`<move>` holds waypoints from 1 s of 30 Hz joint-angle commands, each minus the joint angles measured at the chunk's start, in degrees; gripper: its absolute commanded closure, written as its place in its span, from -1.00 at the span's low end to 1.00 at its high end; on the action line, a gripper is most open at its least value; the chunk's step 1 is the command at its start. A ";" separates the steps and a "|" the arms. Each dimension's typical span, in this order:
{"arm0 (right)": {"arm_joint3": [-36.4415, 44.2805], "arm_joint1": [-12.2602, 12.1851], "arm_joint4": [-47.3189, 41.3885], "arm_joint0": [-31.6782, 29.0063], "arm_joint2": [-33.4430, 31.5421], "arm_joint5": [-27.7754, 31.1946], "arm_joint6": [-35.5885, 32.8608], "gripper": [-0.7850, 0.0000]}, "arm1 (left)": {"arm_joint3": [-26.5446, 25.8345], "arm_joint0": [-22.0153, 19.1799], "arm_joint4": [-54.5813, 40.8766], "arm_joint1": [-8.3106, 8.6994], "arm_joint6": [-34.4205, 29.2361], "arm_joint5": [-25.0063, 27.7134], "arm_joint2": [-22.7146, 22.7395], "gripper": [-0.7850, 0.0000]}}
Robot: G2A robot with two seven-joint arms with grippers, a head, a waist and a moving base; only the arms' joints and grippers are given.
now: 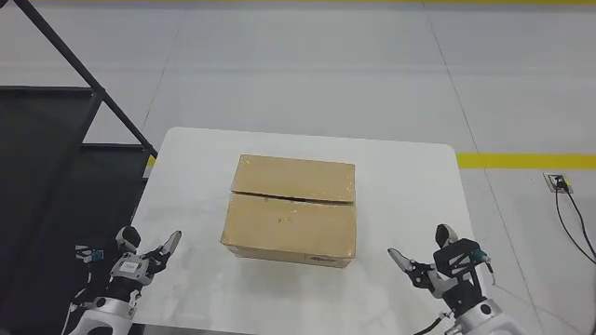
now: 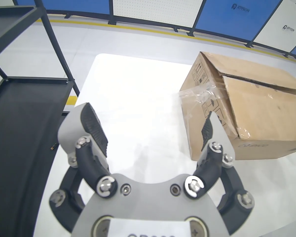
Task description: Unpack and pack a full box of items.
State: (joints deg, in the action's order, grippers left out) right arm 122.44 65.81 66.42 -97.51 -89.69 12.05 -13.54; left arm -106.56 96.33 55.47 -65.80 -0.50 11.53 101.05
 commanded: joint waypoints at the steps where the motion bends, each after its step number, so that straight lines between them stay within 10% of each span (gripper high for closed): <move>1: -1.99 0.03 -7.19 3.88 1.45 3.29 -3.95 -1.00 | 0.09 -1.75 -3.83 -0.05 -1.79 1.40 -0.57 -1.00; 14: -21.71 0.01 -53.96 28.51 6.46 6.59 -35.49 -1.00 | 6.10 -11.41 -27.98 0.61 -17.96 10.04 1.03 -1.00; 30: -36.10 0.60 -63.60 39.76 13.61 4.35 -40.08 -1.00 | 6.10 -11.41 -27.98 0.61 -17.96 10.04 1.03 -1.00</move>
State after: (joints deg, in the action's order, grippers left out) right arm 86.29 66.44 3.37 -57.84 -76.21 16.03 -53.23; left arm -100.46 84.92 27.49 -65.19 -18.46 21.57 102.08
